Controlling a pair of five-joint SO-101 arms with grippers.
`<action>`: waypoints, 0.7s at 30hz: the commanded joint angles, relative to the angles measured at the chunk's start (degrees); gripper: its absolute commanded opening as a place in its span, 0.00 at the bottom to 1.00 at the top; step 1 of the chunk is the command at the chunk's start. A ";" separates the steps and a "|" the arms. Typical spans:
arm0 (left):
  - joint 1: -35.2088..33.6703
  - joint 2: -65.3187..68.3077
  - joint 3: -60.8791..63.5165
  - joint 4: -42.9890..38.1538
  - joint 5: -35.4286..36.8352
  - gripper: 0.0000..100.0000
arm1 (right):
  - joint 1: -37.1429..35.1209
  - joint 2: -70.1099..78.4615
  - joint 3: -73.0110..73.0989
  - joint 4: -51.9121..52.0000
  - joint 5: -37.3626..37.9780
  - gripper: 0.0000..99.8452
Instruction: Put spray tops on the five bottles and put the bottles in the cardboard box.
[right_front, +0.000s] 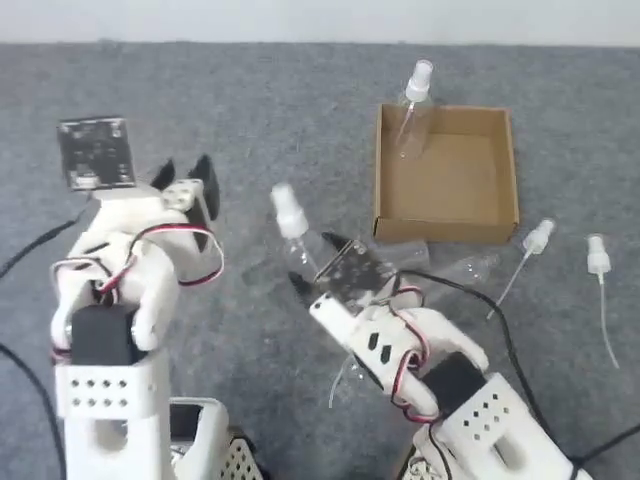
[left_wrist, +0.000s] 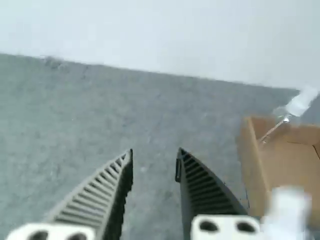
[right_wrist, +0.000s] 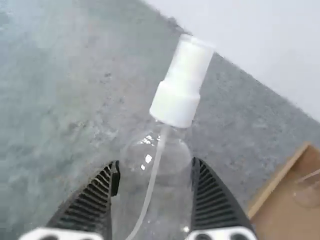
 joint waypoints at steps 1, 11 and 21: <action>-1.32 -0.97 6.64 -3.60 -0.79 0.13 | 3.74 -0.22 -6.95 -3.47 -1.58 0.01; 5.10 -1.05 20.35 -10.11 -4.75 0.14 | 6.81 26.07 -27.69 -3.74 -2.46 0.01; 5.80 -20.40 29.67 -9.58 -8.44 0.20 | 6.81 45.23 -45.36 -1.63 -7.82 0.01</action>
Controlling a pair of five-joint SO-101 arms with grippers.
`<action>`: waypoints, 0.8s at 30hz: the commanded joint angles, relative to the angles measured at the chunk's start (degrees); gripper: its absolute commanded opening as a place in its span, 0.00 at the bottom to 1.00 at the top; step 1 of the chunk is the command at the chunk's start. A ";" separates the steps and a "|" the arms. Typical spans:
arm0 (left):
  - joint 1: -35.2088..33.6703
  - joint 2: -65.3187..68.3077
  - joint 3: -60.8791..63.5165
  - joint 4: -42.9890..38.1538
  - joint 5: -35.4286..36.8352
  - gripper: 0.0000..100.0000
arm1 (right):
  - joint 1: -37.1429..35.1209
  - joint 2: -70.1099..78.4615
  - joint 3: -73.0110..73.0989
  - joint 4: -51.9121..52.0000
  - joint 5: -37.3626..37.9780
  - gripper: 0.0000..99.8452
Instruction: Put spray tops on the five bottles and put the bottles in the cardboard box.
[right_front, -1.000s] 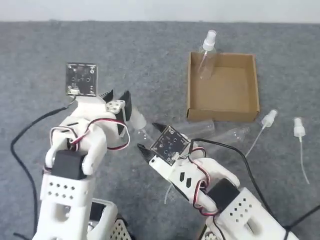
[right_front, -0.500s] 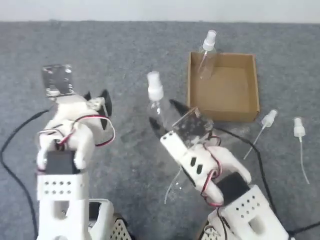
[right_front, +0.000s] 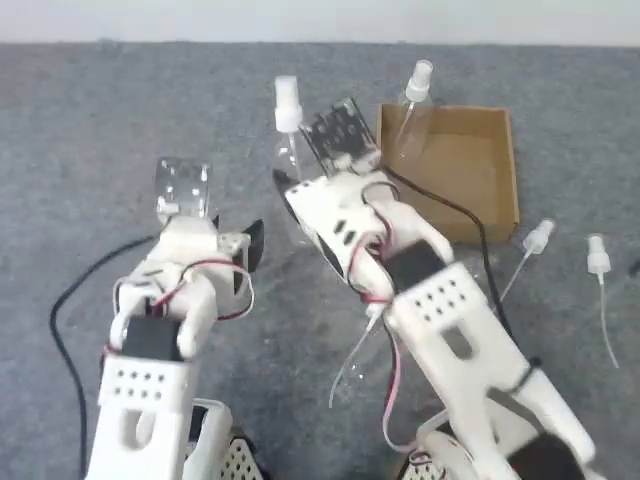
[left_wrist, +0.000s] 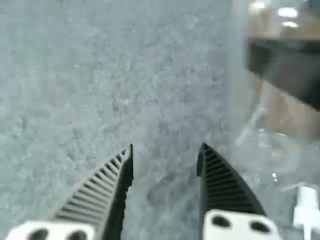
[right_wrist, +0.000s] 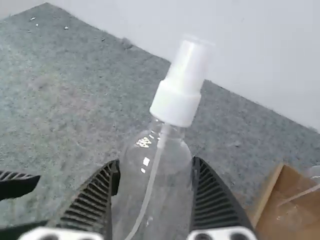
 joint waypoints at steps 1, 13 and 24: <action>0.88 -16.18 3.82 -0.44 -1.76 0.20 | 0.66 2.07 -7.82 1.89 -0.79 0.01; 12.04 -25.41 10.51 -0.44 -4.84 0.27 | 0.31 -5.32 -9.85 15.16 -0.62 0.01; 12.40 -16.88 10.33 -5.89 -4.92 0.27 | 0.40 -15.08 -9.58 25.54 -0.53 0.01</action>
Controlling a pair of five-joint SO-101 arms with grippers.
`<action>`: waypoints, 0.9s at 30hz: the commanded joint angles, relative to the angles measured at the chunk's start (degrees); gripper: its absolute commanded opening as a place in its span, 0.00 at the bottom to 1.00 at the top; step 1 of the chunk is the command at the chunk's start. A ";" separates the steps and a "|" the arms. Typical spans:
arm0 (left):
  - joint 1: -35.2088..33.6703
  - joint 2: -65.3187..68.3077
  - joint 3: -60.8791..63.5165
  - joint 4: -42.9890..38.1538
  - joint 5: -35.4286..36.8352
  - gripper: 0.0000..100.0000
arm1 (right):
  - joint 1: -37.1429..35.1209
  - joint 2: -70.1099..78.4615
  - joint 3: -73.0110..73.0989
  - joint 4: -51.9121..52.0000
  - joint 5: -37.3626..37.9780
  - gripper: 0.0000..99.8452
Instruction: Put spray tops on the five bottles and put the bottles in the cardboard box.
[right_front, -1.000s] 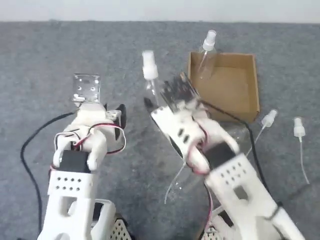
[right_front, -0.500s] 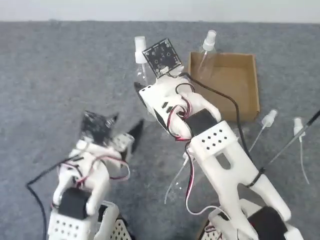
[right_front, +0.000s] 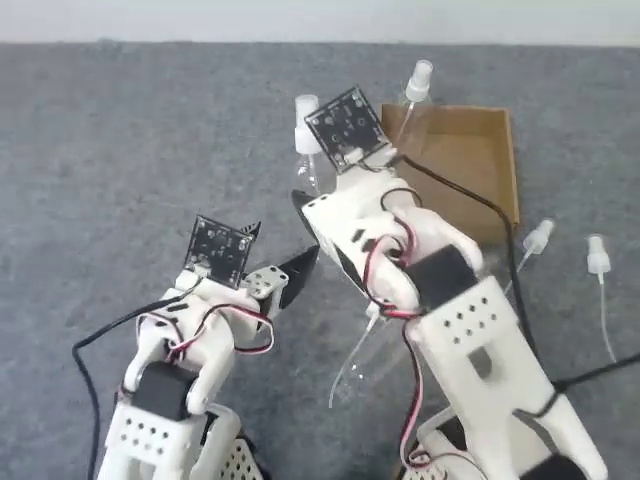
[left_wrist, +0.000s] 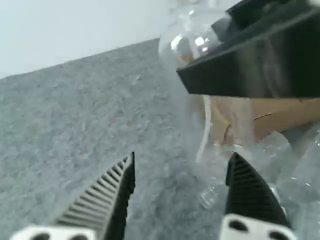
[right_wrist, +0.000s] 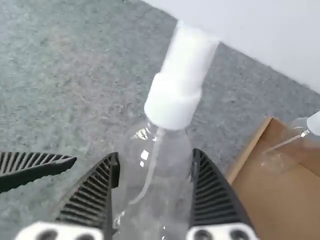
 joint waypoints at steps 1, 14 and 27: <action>0.18 1.93 -0.66 -1.93 -0.44 0.27 | 0.22 -4.62 -4.04 2.59 -0.35 0.01; 0.18 1.93 -0.13 -1.76 -0.26 0.27 | 10.95 -4.88 -6.68 4.88 6.33 0.01; -0.35 1.93 1.10 -2.02 0.00 0.21 | 34.42 -0.22 -8.18 -2.68 11.16 0.01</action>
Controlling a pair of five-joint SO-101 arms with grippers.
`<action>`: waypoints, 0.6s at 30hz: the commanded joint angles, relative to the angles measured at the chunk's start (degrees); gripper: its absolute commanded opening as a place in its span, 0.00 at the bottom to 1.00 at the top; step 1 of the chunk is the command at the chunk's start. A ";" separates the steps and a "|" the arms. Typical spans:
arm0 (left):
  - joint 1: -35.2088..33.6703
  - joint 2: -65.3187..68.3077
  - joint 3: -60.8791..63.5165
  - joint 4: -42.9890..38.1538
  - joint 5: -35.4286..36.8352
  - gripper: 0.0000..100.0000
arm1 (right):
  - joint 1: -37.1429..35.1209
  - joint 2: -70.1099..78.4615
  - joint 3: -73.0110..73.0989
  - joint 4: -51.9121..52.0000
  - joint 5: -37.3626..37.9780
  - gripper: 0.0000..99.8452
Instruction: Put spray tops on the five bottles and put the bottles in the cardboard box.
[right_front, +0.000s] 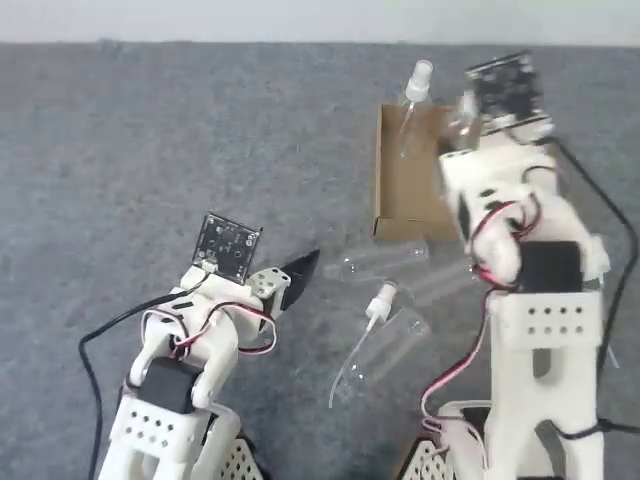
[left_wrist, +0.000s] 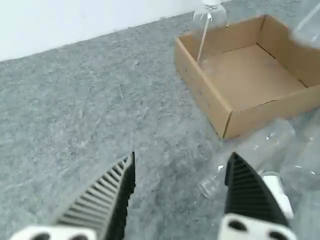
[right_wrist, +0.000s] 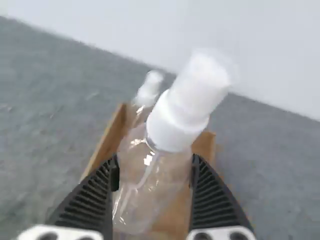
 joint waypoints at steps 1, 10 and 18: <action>-0.26 0.26 -0.57 -1.67 0.09 0.19 | 4.35 3.30 -2.73 -6.20 0.88 0.01; -0.26 0.26 0.75 -2.73 -0.18 0.04 | 6.46 18.86 -2.81 -22.99 -0.35 0.01; -0.26 0.26 2.77 -5.89 -0.26 0.04 | 6.46 30.11 -3.08 -36.35 -3.43 0.01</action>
